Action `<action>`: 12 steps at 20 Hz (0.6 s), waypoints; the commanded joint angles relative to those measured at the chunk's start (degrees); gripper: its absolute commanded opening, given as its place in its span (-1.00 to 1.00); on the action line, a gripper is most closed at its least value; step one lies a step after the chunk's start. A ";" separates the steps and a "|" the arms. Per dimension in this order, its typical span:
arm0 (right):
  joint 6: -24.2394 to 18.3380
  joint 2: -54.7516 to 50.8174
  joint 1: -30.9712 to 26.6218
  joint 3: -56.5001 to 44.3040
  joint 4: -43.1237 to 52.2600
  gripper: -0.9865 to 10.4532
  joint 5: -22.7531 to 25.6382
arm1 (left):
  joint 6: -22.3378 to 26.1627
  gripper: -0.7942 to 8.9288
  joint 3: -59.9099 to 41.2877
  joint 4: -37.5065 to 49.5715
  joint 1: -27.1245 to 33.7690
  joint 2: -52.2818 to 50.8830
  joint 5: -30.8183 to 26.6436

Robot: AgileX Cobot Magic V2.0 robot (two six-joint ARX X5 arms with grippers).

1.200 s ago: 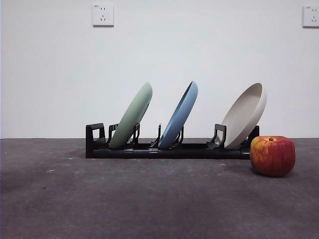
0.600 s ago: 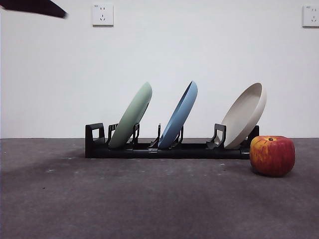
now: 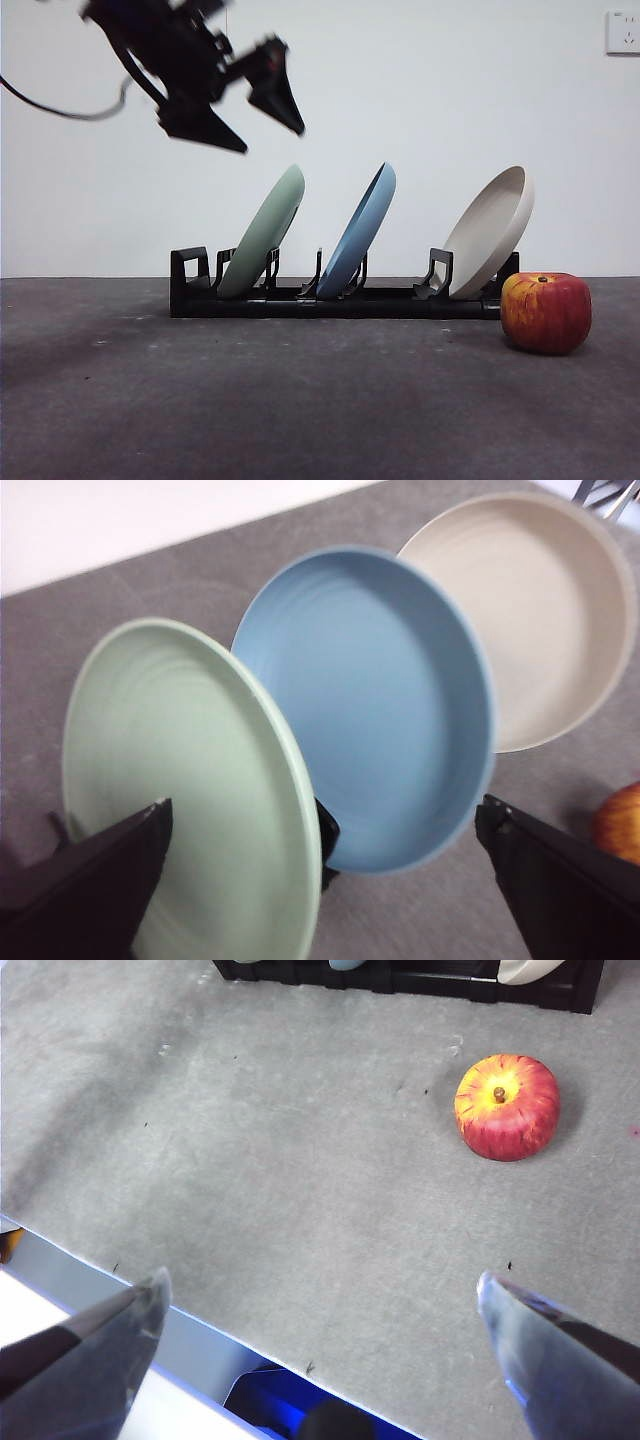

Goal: Take the green plate from the plate rack,put the plate on the table,take the apple from the table,put the apple in the plate

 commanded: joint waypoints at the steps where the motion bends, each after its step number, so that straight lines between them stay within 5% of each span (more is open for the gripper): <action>1: 0.26 0.13 0.13 0.07 0.17 0.33 -0.02 | 0.68 0.47 1.55 2.78 -0.57 4.96 -0.33; 8: 0.35 0.17 0.13 0.07 0.17 0.33 0.00 | 0.46 0.44 2.05 5.95 -1.53 11.76 -1.99; 12: 0.35 0.20 0.13 0.07 0.24 0.33 0.07 | 0.46 -0.48 2.05 5.92 -1.92 11.91 -1.51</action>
